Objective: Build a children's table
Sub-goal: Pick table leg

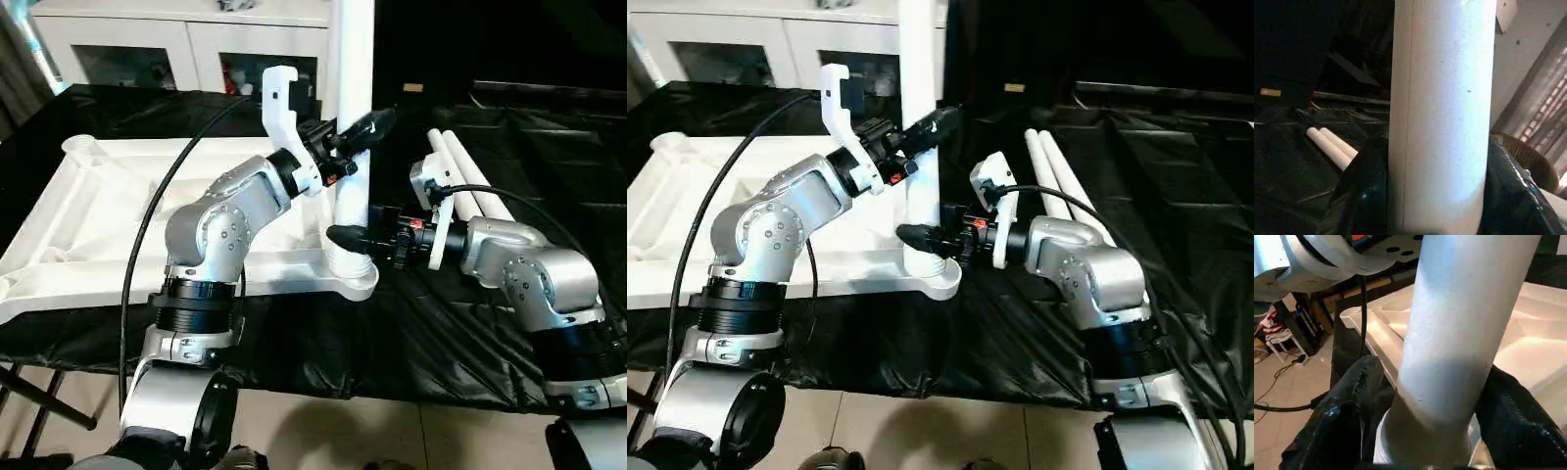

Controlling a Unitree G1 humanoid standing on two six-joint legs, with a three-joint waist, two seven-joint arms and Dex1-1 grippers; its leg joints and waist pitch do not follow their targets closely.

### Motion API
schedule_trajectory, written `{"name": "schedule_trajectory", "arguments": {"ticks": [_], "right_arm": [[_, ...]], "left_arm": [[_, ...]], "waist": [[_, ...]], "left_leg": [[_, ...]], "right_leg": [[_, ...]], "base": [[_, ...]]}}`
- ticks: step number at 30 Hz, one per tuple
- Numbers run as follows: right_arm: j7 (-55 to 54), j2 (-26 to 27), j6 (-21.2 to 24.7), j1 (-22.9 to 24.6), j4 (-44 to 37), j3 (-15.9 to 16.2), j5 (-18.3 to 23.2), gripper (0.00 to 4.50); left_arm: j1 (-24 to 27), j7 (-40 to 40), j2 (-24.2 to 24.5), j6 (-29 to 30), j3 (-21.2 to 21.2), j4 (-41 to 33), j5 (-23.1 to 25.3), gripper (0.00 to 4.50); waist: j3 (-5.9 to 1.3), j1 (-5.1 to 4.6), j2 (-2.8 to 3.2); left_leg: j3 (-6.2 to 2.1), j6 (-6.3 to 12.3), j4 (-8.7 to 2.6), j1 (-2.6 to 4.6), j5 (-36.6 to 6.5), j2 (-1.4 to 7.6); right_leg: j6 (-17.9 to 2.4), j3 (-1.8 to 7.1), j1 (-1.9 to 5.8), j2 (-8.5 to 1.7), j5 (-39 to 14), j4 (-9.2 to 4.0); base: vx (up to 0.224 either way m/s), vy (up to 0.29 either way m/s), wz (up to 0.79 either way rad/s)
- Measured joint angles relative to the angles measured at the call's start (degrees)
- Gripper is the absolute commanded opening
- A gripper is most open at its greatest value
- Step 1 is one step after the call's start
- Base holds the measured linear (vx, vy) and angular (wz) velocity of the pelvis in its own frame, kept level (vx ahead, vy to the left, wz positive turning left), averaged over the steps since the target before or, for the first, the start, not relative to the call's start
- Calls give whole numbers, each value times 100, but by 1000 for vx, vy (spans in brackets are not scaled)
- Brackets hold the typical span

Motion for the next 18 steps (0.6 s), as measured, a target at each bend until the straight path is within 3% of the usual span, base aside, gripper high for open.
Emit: {"name": "schedule_trajectory", "arguments": {"ticks": [8,18], "right_arm": [[222,16,-1,-225,243,196,-13,306],[439,-73,1,-228,396,369,-87,306]], "left_arm": [[134,-379,113,-6,-387,-234,33,185],[134,-469,186,-2,-447,-245,36,185]], "waist": [[0,24,-4],[0,21,-5]], "left_leg": [[1,0,2,-1,0,0],[0,1,12,-1,0,1]], "right_leg": [[-1,0,0,0,0,-1],[-3,1,1,0,3,7]], "base": [[0,0,0],[0,0,0]]}}
